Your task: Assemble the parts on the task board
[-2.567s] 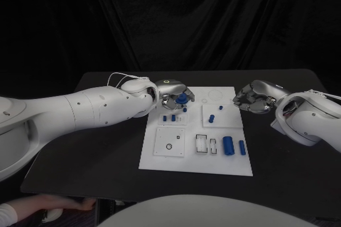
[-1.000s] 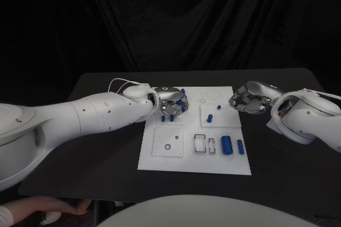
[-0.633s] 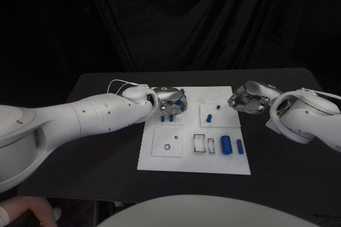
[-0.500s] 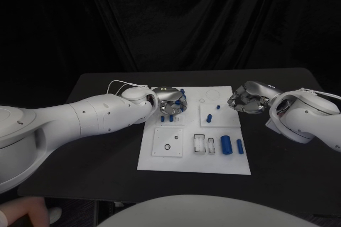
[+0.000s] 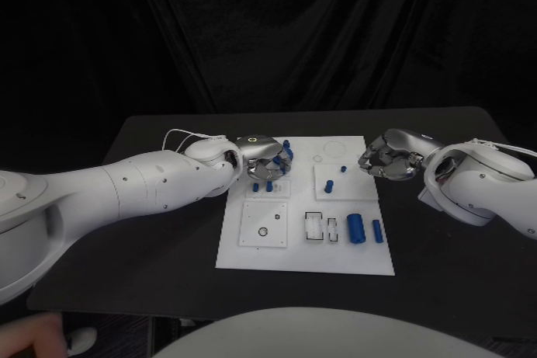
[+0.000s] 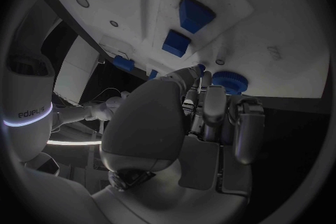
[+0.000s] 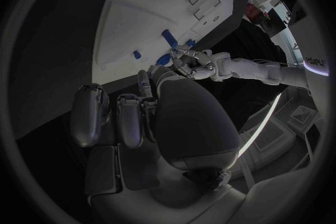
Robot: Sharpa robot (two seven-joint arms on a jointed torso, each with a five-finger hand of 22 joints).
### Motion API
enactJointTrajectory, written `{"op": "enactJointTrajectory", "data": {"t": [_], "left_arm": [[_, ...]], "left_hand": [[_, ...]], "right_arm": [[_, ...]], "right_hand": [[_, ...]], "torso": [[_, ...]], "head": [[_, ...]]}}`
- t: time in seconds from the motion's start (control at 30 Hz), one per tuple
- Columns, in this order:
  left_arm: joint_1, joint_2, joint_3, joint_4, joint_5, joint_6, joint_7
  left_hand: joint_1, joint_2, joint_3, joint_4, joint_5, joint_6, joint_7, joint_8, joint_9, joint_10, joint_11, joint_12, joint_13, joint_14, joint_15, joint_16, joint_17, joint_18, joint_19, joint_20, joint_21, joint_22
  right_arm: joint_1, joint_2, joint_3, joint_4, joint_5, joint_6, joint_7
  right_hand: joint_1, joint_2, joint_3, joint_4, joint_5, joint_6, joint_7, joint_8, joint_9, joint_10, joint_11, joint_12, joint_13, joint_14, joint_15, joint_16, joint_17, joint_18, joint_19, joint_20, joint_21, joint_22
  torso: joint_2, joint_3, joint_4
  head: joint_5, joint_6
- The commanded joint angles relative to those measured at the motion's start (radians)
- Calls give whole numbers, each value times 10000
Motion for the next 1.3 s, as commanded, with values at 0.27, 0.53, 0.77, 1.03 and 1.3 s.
{"op": "enactJointTrajectory", "data": {"t": [0.27,0.53,0.77,1.03,1.3], "left_arm": [[177,-797,28,1060,-40,-1044,314],[381,-1718,29,2047,-623,-902,-118],[403,-2122,6,2235,-744,-620,-367],[382,-2195,-1,2103,-768,-347,-472],[292,-1975,-2,1804,-773,-274,-439]], "left_hand": [[8,-38,-31,-83,94,109,49,51,5,184,-17,7,-61,43,-42,-82,-78,-139,1015,-77,-34,2632],[-84,-110,-55,-55,9,155,46,55,0,245,-75,-84,-171,-60,-89,-233,-328,-139,1015,-93,-34,2632],[-137,-116,-70,-22,-33,164,37,53,-2,267,-74,-116,-209,-89,-99,-280,-410,-139,1015,-108,-34,2632],[-162,-115,-76,-3,-57,174,34,55,-2,278,-73,-135,-231,-117,-102,-317,-474,-139,1015,-115,-34,2632],[-169,-107,-74,3,-67,186,35,60,0,300,-80,-138,-241,-112,-102,-319,-468,-139,1015,-118,-34,2632]], "right_arm": [[-31,-3,7,-37,17,157,-93],[-36,15,6,-81,37,212,-101],[-74,-7,6,-75,39,280,-108],[-111,-28,6,-62,40,329,-118],[-129,-50,7,-41,40,357,-121]], "right_hand": [[-4,-7,59,-16,57,71,1,36,11,381,-62,-29,1709,761,-45,-58,1174,145,77,-33,-50,1752],[-4,-9,63,-18,54,78,0,39,12,377,-64,-33,1705,758,-46,-67,1162,145,75,-34,-53,1751],[-4,-9,63,-18,54,78,0,39,12,377,-64,-33,1705,758,-46,-67,1162,145,75,-34,-53,1751],[-4,-8,67,-19,52,85,-2,43,13,365,-65,-44,1689,753,-47,-81,1142,152,64,-35,-82,1742],[-4,-8,67,-19,52,85,-2,43,13,365,-65,-44,1689,753,-47,-81,1142,152,64,-35,-82,1742]], "torso": [[-4,1,16],[-18,6,43],[-7,4,37],[8,-25,80],[12,-30,42]], "head": [[30,2],[56,2],[108,2],[89,2],[123,2]]}}
